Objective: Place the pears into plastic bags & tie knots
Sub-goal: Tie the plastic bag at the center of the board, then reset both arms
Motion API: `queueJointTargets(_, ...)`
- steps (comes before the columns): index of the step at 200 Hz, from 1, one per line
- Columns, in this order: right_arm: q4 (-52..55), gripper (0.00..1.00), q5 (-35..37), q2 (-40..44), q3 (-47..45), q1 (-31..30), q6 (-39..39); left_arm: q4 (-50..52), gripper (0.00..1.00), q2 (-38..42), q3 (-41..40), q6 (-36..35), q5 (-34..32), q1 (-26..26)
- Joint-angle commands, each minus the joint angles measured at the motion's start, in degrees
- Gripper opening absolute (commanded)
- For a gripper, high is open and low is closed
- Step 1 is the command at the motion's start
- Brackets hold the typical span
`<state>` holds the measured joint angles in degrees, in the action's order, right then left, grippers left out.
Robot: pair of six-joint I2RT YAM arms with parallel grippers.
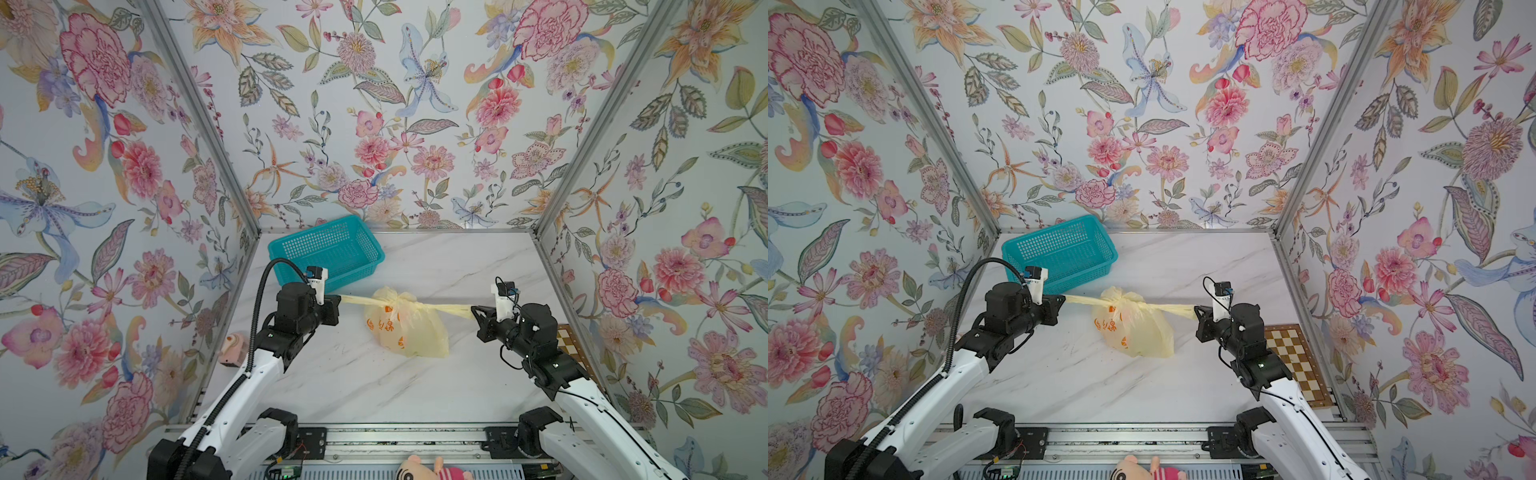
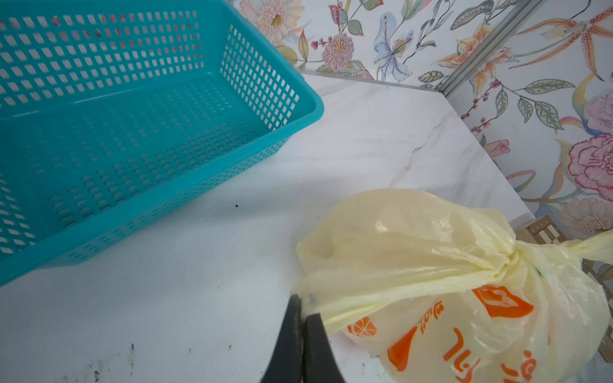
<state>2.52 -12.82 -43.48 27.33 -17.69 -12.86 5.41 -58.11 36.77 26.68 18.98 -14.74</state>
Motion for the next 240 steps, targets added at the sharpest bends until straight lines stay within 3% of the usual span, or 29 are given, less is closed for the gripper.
queueJointTargets(1, -0.1, 0.00, 5.3, 0.6, -1.7, 3.8, -1.4, -4.5, 0.00, -1.3, -2.4, 2.9, -8.8, 4.3)
queueJointTargets(4, -0.4, 0.00, 4.7, 0.7, -1.7, 3.9, -1.5, -4.7, 0.00, -1.5, -2.4, 3.1, -8.9, 4.2)
queueJointTargets(9, -0.7, 0.03, 3.5, 0.9, -1.5, 4.4, -1.4, -4.9, 0.13, -1.7, -2.3, 3.3, -9.2, 4.2)
queueJointTargets(21, -0.9, 0.52, 2.5, 1.5, -0.5, 5.5, -1.3, -4.7, 0.41, -1.8, -2.0, 3.4, -11.0, 4.2)
queueJointTargets(30, -0.4, 0.69, 2.6, 1.8, 0.8, 6.3, -0.7, -4.5, 0.57, -1.4, -1.7, 3.1, -12.8, 4.2)
queueJointTargets(43, 0.6, 0.80, 3.5, 1.7, 2.6, 7.6, 0.9, -3.5, 0.73, -1.0, -1.3, 2.3, -16.8, 4.2)
queueJointTargets(72, 0.8, 0.92, 8.8, -1.6, 4.6, 12.6, 3.8, -2.2, 0.99, -1.7, -1.2, -0.5, -28.4, 4.4)
queueJointTargets(81, 0.2, 1.00, 12.1, -3.3, 4.7, 14.4, 4.8, -2.4, 1.00, -2.5, -1.7, -1.1, -33.1, 4.4)
queueJointTargets(112, -10.5, 0.99, 20.5, -10.6, 1.0, 18.0, 10.1, -9.7, 1.00, -5.3, -5.8, -3.4, -43.5, 4.7)
queueJointTargets(149, -40.3, 0.99, 18.4, -24.3, -7.7, 18.5, 10.9, -26.0, 0.99, -7.7, -11.1, -12.8, -48.3, 4.6)
queueJointTargets(164, -53.5, 0.99, 15.7, -31.0, -9.8, 17.9, 12.6, -38.3, 1.00, -9.0, -15.2, -19.6, -50.0, 4.6)
queueJointTargets(172, -52.6, 0.99, 16.1, -33.8, -7.9, 17.4, 13.4, -47.2, 1.00, -10.7, -17.8, -23.1, -51.5, 4.9)
queueJointTargets(185, -51.9, 0.99, 16.4, -38.1, -6.4, 17.1, 13.6, -60.2, 1.00, -15.6, -20.8, -28.4, -51.2, 5.6)
queueJointTargets(199, -60.6, 0.99, 15.0, -43.2, -8.4, 17.2, 13.8, -72.3, 1.00, -22.2, -22.1, -33.4, -47.7, 6.1)
queueJointTargets(214, -68.8, 0.99, 15.6, -45.5, -11.5, 16.2, 15.0, -68.0, 1.00, -25.5, -18.5, -33.7, -47.5, 6.0)
queueJointTargets(240, -66.6, 0.99, 19.8, -45.5, -10.7, 15.5, 14.3, -67.3, 1.00, -22.9, -20.3, -33.0, -40.0, 6.3)
